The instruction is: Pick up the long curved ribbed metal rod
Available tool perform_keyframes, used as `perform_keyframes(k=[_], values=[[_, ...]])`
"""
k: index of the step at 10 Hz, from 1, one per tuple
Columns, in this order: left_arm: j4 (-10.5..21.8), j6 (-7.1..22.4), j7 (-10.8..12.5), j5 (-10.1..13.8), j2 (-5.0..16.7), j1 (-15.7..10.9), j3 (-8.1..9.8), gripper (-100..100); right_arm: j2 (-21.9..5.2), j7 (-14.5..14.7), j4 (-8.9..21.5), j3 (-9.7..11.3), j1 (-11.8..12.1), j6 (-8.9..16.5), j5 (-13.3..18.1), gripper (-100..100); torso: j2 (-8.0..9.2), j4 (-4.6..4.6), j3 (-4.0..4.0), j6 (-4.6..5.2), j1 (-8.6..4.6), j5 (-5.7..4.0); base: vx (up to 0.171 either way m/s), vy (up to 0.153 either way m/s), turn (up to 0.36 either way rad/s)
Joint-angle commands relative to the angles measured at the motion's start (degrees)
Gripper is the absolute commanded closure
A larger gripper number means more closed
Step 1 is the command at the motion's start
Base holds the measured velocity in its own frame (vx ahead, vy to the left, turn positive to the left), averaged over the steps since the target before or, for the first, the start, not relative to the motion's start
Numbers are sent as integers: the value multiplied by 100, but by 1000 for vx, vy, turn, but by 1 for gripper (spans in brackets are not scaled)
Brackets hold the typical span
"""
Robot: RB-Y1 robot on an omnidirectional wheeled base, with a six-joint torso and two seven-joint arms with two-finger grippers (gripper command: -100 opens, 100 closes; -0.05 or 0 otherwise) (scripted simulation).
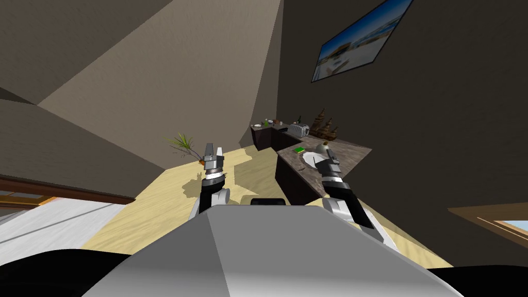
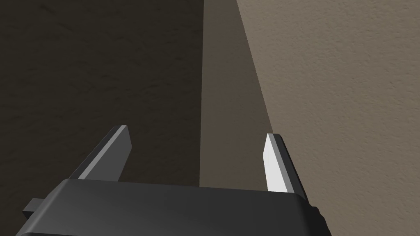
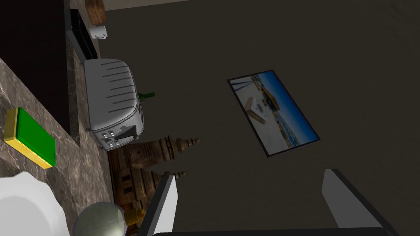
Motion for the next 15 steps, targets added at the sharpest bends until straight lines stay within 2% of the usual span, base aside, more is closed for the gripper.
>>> perform_keyframes(k=[1, 2, 3, 4, 5, 6, 7, 8, 9, 10, 11, 12, 13, 14, 15], values=[[0, 0, 0, 0, 0, 0, 0, 0, -125, -197, 22, -194, 158, 286, -192, -100, 0, 0, 0, 0, 0, 0, 43, 62, 63], [0, 0, 0, 0, 0, 0, 0, 0, -125, -197, 22, -194, 158, 312, -192, -100, -3, 0, -2, -1, 3, 0, 41, 47, 26], [0, 0, 0, 0, 0, 0, 0, 0, -253, -396, 74, -393, 280, 557, -383, -100, -2, 0, -1, 0, 0, 0, 43, 59, 66], [0, 0, 0, 0, 0, 0, 0, 0, -253, -396, 74, -393, 280, 581, -383, -100, -2, 0, -1, 0, 3, 0, 49, 60, 21], [0, 0, 0, 0, 0, 0, 0, 0, -380, -611, 129, -599, 406, 787, -583, -100, -4, -1, -2, 0, 4, 1, 57, 75, 62], [0, 0, 0, 0, 0, 0, 0, 0, -380, -611, 129, -599, 406, 866, -583, -100, -7, -1, -4, -1, 8, 1, 50, 66, 28], [0, 0, 0, 0, 0, 0, 0, 0, -506, -841, 190, -809, 535, 1065, -792, -100, -6, -1, -3, 0, 6, 1, 51, 69, 56], [0, 0, 0, 0, 0, 0, 0, 0, -506, -841, 190, -809, 535, 1167, -792, -100, -4, -1, -3, 0, 8, 2, 50, 57, 24], [0, 0, 0, 0, 0, 0, 0, 0, -631, -1054, 254, -1022, 667, 1373, -1009, -100, -5, -1, -3, -1, 4, 1, 66, 57, 64], [0, 0, 0, 0, 0, 0, 0, 0, -631, -1085, 254, -1022, 667, 1481, -1009, -100, -9, -2, -5, 0, 1, 1, 58, 41, 22], [0, 0, 0, 0, 0, 0, 0, 0, -755, -1324, 323, -1237, 799, 1726, -1232, -100, -8, -2, -5, 0, -2, 0, 71, 73, 59], [0, 0, 0, 0, 0, 0, 0, 0, -755, -1343, 323, -1237, 799, 1807, -1232, -100, -12, -2, -7, -1, 6, 1, 66, 66, 18], [0, 0, 0, 0, 0, 0, 0, 0, -876, -1572, 395, -1451, 932, 2032, -1460, -100, -11, -3, -7, 0, 5, 1, 79, 66, 46], [0, 0, 0, 0, 0, 0, 0, 0, -876, -1614, 395, -1451, 932, 2144, -1460, -100, -14, -3, -8, 0, 6, 1, 69, 49, 20], [0, 0, 0, 0, 0, 0, 0, 0, -995, -1830, 472, -1661, 1063, 2323, -1692, -100, -12, -3, -7, -1, 0, 1, 84, 57, 49]])
